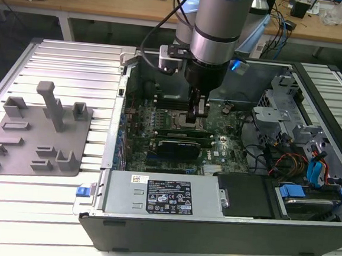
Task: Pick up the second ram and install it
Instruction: 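Press down the second ram until it locks into place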
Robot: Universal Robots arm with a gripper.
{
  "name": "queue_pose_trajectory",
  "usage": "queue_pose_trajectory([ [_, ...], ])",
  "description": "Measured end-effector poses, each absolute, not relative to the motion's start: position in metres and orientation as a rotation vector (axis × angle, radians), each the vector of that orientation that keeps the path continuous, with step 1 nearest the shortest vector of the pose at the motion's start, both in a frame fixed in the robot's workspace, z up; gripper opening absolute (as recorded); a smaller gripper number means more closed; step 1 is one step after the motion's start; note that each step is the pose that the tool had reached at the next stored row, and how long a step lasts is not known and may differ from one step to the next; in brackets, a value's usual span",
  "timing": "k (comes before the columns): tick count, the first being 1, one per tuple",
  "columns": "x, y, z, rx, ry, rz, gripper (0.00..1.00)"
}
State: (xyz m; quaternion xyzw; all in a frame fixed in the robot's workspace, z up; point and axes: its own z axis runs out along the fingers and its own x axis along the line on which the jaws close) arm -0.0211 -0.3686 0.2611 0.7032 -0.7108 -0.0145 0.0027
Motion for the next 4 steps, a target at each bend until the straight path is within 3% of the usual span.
queue_pose_trajectory([
  [4, -0.0211, -0.3686, 0.2609, 2.206, -2.229, -0.046, 0.08],
])
